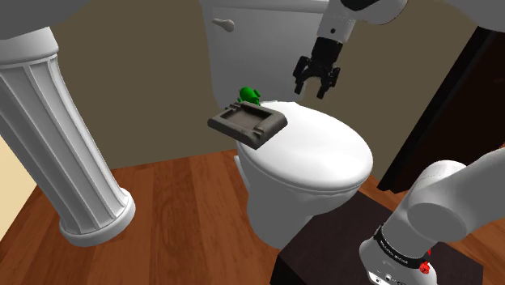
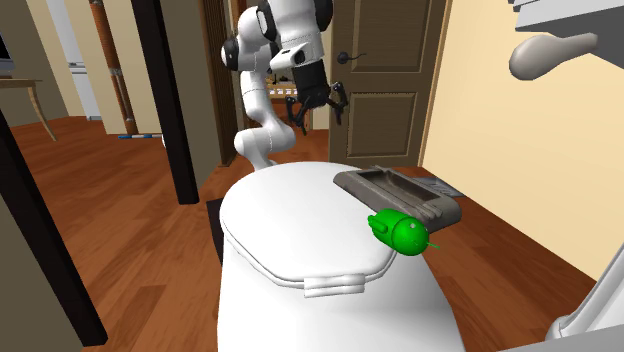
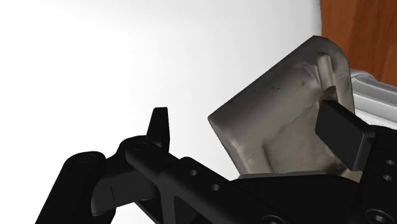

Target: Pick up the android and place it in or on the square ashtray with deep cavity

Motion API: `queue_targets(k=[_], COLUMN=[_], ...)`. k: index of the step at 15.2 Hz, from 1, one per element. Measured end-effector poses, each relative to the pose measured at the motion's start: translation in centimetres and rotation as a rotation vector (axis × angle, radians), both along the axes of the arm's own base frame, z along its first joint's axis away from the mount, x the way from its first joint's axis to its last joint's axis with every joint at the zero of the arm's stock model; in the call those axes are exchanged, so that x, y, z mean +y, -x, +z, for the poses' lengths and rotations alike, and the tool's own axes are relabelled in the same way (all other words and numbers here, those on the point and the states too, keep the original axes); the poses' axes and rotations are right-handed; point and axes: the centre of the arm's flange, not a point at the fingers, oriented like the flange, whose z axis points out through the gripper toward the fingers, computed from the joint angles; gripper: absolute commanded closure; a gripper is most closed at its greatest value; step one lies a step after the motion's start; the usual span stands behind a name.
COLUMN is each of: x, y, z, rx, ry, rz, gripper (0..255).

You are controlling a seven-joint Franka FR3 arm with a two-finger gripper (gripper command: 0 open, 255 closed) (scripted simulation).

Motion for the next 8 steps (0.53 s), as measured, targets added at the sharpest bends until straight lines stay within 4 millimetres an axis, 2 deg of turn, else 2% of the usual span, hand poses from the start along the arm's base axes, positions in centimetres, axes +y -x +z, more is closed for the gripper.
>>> queue_targets(k=[3,8], x=[-1.2,-4.6], y=[-4.0,-9.8], z=[0.4,0.6], rx=[0.02,0.055], ry=[-0.054,-0.144], rz=[-0.087,-0.232], gripper=[0,0])
